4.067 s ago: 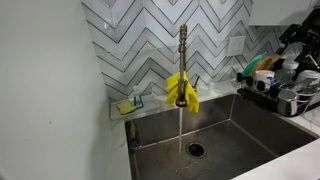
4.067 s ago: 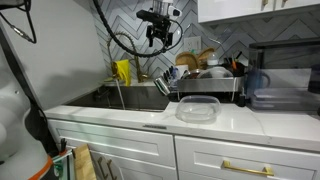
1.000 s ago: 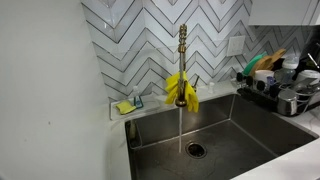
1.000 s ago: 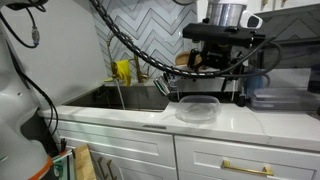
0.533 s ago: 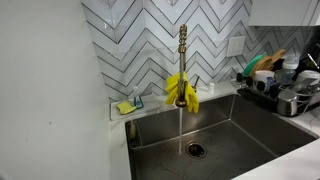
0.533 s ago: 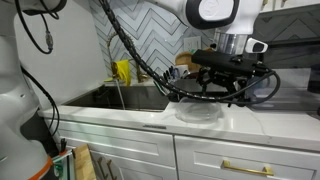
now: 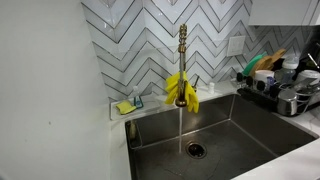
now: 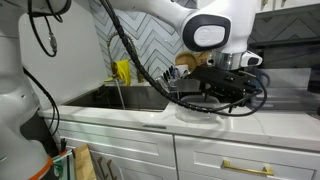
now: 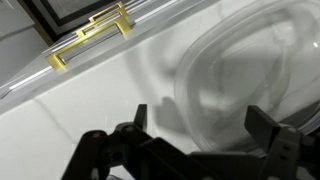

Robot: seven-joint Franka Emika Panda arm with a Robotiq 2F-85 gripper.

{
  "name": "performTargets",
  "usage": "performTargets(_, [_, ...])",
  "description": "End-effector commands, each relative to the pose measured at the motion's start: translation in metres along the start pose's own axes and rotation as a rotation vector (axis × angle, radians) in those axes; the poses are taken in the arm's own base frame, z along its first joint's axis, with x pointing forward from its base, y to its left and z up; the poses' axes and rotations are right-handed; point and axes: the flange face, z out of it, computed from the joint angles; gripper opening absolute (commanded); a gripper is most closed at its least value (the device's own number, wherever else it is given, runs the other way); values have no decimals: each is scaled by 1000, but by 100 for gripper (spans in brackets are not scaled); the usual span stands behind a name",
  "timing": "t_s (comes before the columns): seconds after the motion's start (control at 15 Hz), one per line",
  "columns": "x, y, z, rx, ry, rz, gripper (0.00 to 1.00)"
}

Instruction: Turn the faucet on then rinse the container under it then close the the faucet

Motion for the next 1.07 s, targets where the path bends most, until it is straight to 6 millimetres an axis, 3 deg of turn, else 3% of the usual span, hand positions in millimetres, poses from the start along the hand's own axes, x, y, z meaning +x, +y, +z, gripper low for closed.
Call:
performTargets(0.0, [-4, -5, 18, -1, 21, 19, 74])
performTargets(0.27, [-7, -8, 27, 6, 8, 28, 42])
performTargets(0.6, [-11, -6, 23, 7, -10, 19, 4])
performTargets(1.0, [-21, 12, -4, 1, -20, 4, 0])
